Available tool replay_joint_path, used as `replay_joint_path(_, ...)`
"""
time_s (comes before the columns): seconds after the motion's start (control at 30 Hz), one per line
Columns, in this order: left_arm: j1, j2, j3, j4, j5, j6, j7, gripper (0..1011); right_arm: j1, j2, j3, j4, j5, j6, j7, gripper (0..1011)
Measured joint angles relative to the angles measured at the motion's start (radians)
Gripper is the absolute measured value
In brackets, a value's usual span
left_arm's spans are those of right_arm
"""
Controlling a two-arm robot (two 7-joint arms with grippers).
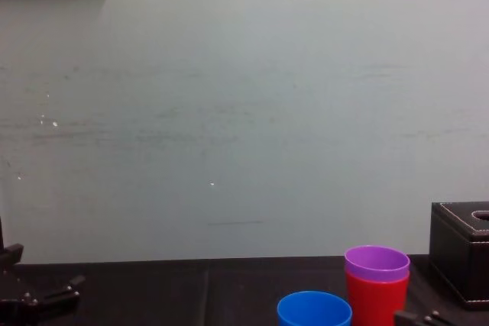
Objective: Stack the three plastic cups sequentially using one hand.
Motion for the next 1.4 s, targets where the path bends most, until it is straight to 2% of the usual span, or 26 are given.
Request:
replay_joint_path(0.27,0.0,0.0,0.0,0.0,0.0,0.0,0.0,1005,0.044,-0.038,-0.028,0.035,-0.001,0.038,-0.013,1000)
replay_joint_path(0.57,0.0,0.0,0.0,0.0,0.0,0.0,0.0,1005,0.087,-0.075,-0.041,0.084,0.007,0.062,-0.029,1000)
replay_joint_path(1.0,0.0,0.0,0.0,0.0,0.0,0.0,0.0,1005,0.145,-0.123,-0.056,0.159,-0.018,0.049,-0.059,1000)
replay_joint_path(1.4,0.0,0.0,0.0,0.0,0.0,0.0,0.0,1005,0.172,-0.148,-0.065,0.2,-0.004,0.028,-0.036,1000)
